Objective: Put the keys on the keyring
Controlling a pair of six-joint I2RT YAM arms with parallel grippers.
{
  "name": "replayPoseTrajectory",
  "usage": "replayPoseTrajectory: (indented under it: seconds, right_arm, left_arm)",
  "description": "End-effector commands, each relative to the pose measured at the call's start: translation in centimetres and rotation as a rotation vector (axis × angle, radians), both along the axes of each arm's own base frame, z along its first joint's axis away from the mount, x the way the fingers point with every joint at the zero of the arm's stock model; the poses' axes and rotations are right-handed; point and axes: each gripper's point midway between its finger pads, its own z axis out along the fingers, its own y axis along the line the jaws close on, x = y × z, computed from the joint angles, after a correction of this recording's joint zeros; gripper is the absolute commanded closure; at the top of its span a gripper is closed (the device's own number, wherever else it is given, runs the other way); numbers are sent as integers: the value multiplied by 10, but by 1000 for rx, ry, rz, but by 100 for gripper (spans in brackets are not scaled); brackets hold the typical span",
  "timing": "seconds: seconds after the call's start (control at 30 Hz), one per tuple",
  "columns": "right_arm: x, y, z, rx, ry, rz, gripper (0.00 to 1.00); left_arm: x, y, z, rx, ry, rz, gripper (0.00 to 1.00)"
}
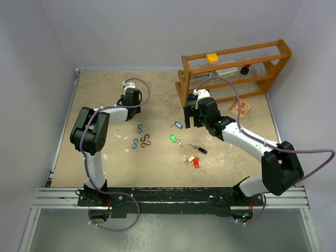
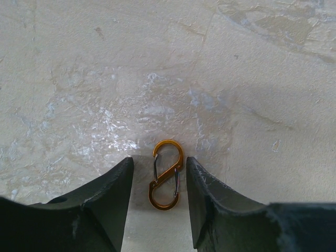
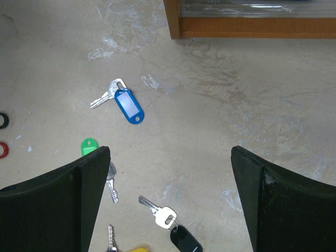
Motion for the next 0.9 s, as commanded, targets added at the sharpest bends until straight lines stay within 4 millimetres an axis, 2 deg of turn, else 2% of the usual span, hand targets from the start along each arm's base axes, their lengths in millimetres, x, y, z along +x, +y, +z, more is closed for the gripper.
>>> replayPoseTrajectory:
  seconds: [0.0,0.2,0.27,0.33,0.43,0.7,0.87]
  right_arm:
    - [1,4,7,27,-28,1,0]
    - [2,4,7,24,-25,5,0]
    - [2,5,7,25,-24,9,0]
    - [2,6,7,26,-23,9,0]
    - [1,4,10,22,-27,8,0]
    - [2,5,10,28,-29,5,0]
    - [1,4,12,29,-34,5,0]
  left_arm:
    - [-8,0,-9,25,53,-33,59]
    - [-9,0,-13,30,68,-38,61]
    - [-9,-1,-15,28,73,-41,71]
    - [-9,-2,-16,25,75,-43,87]
    - [-9,-2,-18,22,82,-44,100]
    - [-8,-2,-11,20,71,-40,100]
    - [-8,-9,17,-17,-2,-52,100]
